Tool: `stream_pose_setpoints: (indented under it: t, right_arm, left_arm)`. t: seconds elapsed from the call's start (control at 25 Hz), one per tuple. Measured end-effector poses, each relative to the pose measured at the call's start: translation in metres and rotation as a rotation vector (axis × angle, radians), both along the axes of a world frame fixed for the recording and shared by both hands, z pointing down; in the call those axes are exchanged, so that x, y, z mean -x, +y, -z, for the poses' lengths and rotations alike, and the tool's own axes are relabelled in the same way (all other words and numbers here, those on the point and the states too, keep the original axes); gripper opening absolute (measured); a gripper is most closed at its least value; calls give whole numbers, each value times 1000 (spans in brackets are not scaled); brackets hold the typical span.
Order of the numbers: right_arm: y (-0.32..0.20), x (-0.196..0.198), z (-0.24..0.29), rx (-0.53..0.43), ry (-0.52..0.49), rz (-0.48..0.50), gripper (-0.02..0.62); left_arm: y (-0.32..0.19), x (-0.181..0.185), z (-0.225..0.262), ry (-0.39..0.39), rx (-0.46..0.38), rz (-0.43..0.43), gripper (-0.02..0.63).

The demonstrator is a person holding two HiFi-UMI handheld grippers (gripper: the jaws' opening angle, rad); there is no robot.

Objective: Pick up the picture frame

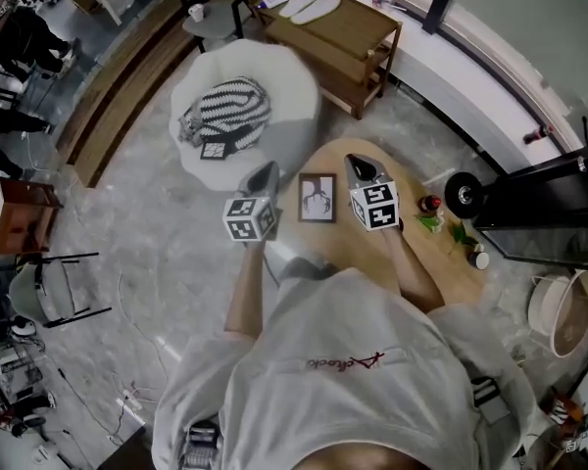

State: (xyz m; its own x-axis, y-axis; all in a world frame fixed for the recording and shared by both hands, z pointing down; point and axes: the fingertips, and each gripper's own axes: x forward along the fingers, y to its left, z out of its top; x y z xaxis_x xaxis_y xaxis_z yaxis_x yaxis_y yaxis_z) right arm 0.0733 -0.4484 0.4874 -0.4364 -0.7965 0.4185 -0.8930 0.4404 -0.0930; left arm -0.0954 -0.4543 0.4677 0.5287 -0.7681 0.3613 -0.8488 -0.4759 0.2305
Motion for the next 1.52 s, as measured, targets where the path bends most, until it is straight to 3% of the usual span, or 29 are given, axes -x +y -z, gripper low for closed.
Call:
stream_pose_setpoints:
  t: [0.84, 1.52]
  right_arm:
    - [-14, 18, -95, 178, 32, -34, 6]
    - [23, 30, -215, 365, 27, -62, 6]
  left_arm:
    - [-6, 23, -108, -28, 185, -54, 0]
    - [23, 29, -227, -12, 362, -56, 0]
